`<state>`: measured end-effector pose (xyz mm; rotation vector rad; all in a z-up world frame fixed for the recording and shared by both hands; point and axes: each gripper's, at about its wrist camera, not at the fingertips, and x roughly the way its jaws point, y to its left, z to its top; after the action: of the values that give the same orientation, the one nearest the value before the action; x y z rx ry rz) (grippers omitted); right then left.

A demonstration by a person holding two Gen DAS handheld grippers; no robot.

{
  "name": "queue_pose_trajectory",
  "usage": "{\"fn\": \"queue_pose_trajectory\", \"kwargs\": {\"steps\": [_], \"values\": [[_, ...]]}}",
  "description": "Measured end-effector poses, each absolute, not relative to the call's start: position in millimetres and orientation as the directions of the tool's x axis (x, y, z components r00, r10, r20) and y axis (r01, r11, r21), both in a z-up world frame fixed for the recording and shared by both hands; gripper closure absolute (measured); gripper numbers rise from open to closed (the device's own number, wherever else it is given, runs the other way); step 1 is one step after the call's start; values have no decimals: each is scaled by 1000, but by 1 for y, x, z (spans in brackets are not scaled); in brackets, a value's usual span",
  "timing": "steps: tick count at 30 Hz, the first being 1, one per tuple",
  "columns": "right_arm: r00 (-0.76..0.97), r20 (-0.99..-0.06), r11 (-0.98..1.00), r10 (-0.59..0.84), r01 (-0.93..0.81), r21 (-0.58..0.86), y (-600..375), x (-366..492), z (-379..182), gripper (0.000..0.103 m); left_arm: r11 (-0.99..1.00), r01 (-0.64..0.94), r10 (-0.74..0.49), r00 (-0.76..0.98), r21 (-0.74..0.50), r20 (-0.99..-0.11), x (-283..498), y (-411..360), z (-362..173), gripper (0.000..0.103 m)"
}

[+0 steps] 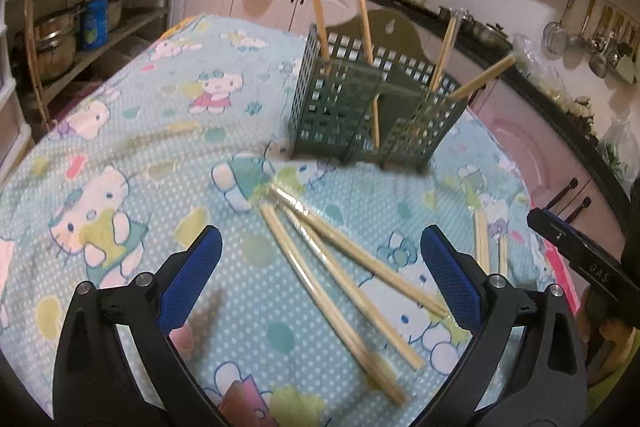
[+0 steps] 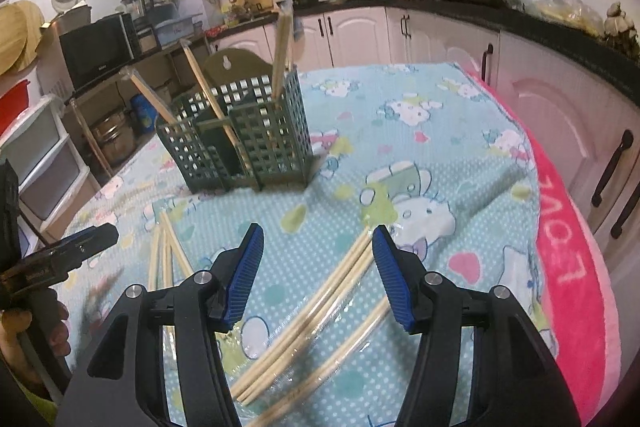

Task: Organize utensils
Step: 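Withdraw both open grippers from the caddy toward the wrapped chopstick pile, then close the left gripper on a wrapped chopstick while the right gripper grasps another chopstick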

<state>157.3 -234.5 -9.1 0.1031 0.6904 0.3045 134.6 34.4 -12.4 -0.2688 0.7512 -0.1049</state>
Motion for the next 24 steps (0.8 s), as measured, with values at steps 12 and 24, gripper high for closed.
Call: {"fn": "queue_pose_trajectory", "kwargs": {"steps": [12,24], "values": [[639,-715,958,283,-224,179,-232,196,-43,62,941,-48,-240,605,-336,-759,147,37,-56,65],[589,-768,966,252,-202,162,-230,234,-63,64,931,-82,-241,594,-355,-768,163,45,-61,72]]}}
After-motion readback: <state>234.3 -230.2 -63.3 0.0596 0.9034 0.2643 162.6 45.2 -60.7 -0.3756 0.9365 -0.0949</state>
